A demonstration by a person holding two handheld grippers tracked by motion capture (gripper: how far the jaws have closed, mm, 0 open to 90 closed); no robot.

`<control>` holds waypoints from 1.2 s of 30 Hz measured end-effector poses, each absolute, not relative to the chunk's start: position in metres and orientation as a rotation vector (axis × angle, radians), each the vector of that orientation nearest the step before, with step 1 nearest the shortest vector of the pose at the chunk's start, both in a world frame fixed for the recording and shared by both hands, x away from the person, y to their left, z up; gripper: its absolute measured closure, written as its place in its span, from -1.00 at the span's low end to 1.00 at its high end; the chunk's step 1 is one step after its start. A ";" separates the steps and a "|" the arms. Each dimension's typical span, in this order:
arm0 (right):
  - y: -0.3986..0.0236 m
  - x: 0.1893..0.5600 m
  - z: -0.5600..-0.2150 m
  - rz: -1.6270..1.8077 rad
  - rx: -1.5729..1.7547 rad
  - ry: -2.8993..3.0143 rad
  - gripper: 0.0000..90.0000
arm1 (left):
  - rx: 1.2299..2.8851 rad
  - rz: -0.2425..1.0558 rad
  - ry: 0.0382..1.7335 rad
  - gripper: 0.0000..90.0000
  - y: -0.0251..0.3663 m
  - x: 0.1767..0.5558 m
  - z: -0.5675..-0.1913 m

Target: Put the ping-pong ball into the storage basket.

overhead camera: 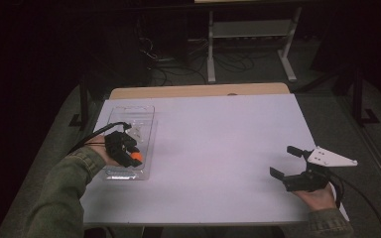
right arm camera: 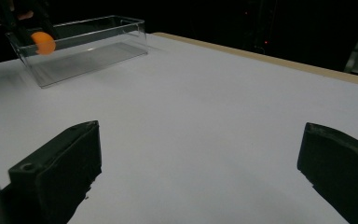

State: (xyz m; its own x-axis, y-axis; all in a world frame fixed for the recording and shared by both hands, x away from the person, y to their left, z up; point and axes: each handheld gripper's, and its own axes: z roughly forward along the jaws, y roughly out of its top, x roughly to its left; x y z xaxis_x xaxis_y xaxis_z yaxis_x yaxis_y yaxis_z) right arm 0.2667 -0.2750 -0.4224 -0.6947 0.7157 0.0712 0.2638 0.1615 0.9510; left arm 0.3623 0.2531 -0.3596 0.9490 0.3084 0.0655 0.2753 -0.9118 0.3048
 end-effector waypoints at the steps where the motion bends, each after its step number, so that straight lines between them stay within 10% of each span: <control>1: -0.275 0.267 -0.422 1.549 0.929 2.049 -1.00 | 2.807 0.162 0.431 0.13 0.253 0.362 -0.360; 36: -0.274 0.268 -0.424 1.537 0.935 2.069 -1.00 | 2.822 0.120 0.450 0.13 0.251 0.367 -0.381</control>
